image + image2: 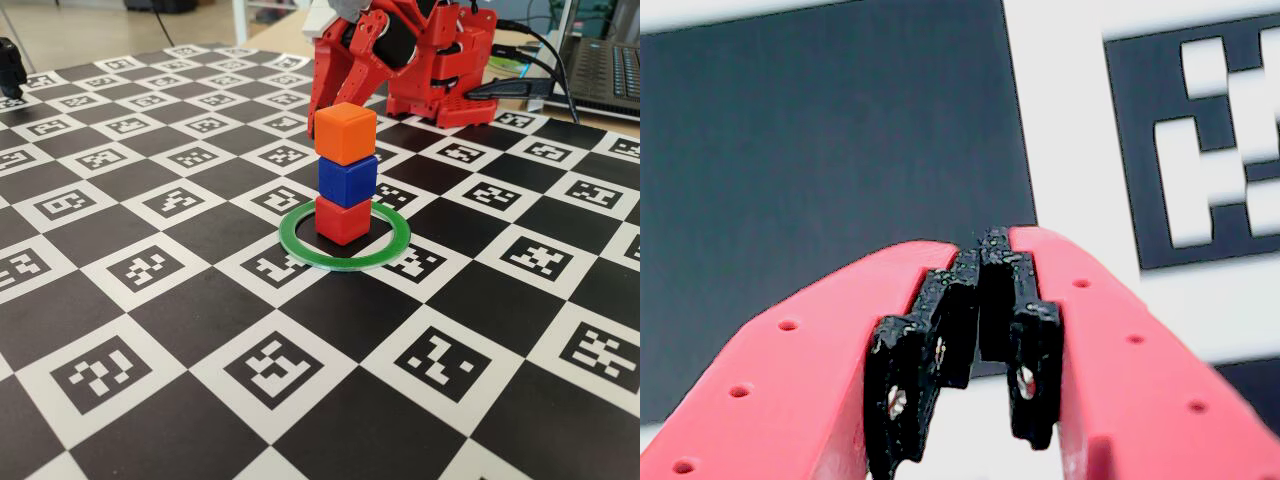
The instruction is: Grab the red cube then put it in the green circle then put the blue cube on top and finally the orange cube on top
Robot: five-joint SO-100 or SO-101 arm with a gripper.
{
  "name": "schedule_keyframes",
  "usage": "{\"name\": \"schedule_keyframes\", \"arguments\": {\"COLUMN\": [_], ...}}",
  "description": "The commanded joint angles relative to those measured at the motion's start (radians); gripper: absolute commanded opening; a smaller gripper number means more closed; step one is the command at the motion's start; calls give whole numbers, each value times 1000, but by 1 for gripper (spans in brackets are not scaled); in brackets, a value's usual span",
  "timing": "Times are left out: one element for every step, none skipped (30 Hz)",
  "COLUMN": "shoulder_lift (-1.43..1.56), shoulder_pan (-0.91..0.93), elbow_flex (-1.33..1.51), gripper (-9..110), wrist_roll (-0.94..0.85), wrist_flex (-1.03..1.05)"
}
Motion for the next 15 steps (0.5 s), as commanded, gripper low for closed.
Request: {"name": "schedule_keyframes", "arguments": {"shoulder_lift": [72,92,112,130,147,167,186,201,215,230,245,259,265,265,265], "shoulder_pan": [-25,-31,-35,-38,-40,-40,-41,-43,-46,-48,-46,-40,-40,-40,-35], "elbow_flex": [38,38,38,38,38,38,38,38,38,40,40,40,40,40,40], "gripper": [-6,-6,-6,-6,-6,-6,-6,-6,-6,-6,-6,-6,-6,-6,-6], "wrist_roll": [-25,-46,-72,-89,-103,-112,-114,-110,-107,-110,-114,-107,-97,-84,-63], "wrist_flex": [126,169,207,238,272,311,345,380,417,449,466,482,503,511,508]}}
